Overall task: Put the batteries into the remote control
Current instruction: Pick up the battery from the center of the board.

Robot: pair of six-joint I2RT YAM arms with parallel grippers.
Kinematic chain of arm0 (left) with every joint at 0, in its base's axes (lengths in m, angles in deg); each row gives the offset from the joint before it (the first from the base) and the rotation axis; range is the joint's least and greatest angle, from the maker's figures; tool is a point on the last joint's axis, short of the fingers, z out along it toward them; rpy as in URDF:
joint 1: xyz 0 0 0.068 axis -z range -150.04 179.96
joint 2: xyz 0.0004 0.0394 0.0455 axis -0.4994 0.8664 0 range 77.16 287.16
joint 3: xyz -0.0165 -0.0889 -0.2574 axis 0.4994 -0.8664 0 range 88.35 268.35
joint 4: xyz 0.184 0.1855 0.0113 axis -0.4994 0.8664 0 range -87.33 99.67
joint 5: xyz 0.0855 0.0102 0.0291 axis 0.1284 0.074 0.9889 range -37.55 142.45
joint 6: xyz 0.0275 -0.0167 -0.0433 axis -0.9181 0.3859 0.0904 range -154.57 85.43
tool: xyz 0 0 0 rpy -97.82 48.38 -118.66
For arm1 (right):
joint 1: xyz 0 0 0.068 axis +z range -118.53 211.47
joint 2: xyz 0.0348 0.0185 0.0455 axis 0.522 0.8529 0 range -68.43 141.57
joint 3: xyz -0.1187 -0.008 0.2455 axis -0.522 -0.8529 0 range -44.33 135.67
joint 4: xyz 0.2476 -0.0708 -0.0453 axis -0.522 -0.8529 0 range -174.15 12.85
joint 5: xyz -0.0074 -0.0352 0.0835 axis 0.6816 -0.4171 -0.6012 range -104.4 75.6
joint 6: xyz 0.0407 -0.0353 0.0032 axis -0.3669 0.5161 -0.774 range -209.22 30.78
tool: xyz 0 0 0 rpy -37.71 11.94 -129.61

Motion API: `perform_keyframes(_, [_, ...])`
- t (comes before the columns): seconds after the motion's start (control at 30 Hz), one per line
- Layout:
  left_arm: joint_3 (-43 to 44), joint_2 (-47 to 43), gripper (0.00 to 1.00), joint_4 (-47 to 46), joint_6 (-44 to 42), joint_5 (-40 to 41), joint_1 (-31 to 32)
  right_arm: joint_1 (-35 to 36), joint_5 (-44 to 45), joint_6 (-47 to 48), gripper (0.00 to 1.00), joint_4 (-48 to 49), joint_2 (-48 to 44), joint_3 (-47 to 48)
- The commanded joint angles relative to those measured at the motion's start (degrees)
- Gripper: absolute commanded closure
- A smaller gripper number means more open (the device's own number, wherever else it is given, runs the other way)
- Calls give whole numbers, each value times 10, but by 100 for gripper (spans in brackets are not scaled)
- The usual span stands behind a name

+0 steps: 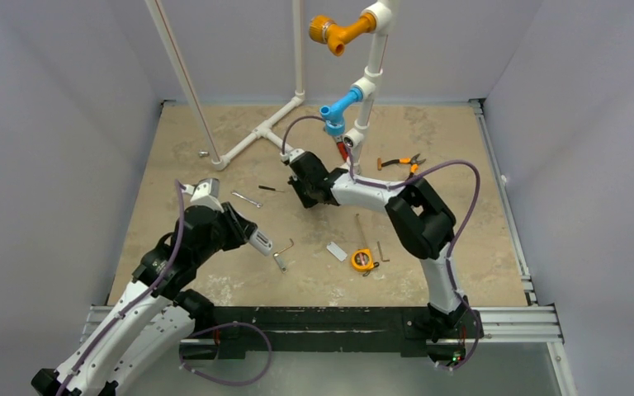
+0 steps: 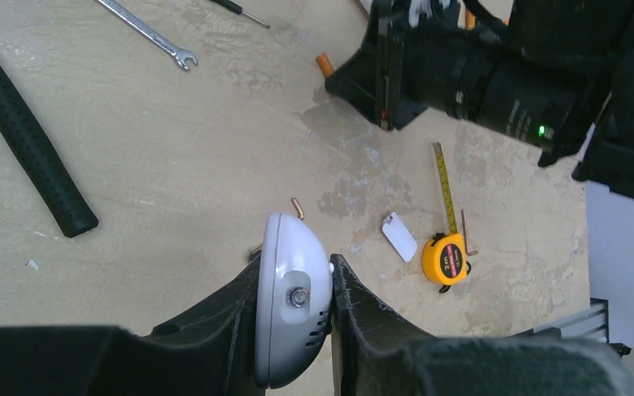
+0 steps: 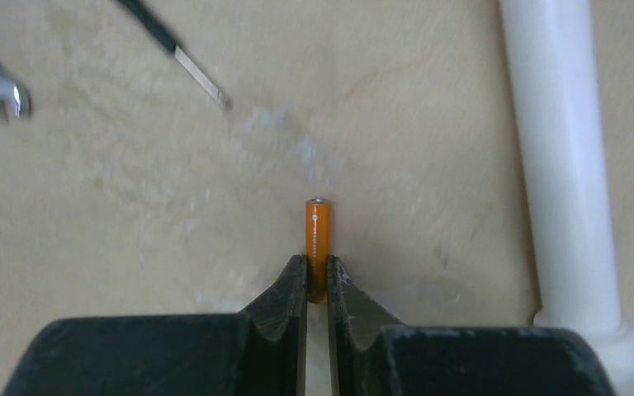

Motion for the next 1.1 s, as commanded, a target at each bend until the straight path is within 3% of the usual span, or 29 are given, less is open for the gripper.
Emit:
perform_keyframes(0.0, [6, 0, 100, -44, -1, -6, -3, 27, 28, -42, 100, -73, -53, -116])
perform_keyframes(0.2, [7, 6, 100, -49, 0, -10, -3, 76, 55, -88, 99, -95, -116, -200])
perform_keyframes(0.33, [3, 5, 100, -55, 0, -12, -3, 78, 36, -98, 82, -83, -148, -244])
perform_keyframes(0.5, [4, 9, 100, -55, -1, -14, -3, 78, 34, -97, 76, -90, -143, -239])
perform_keyframes(0.7, [2, 5, 100, -53, 0, -10, -3, 78, 12, -98, 81, -88, -129, -238])
perform_keyframes(0.8, [0, 7, 100, -57, 2, -10, -3, 78, 15, -99, 95, -79, -144, -250])
perform_keyframes(0.87, [-2, 11, 100, -63, 3, -14, -3, 78, 19, -98, 100, -44, -181, -274])
perform_keyframes(1.07, [-3, 34, 100, -97, -4, -35, -3, 82, 24, -42, 100, 83, -354, -361])
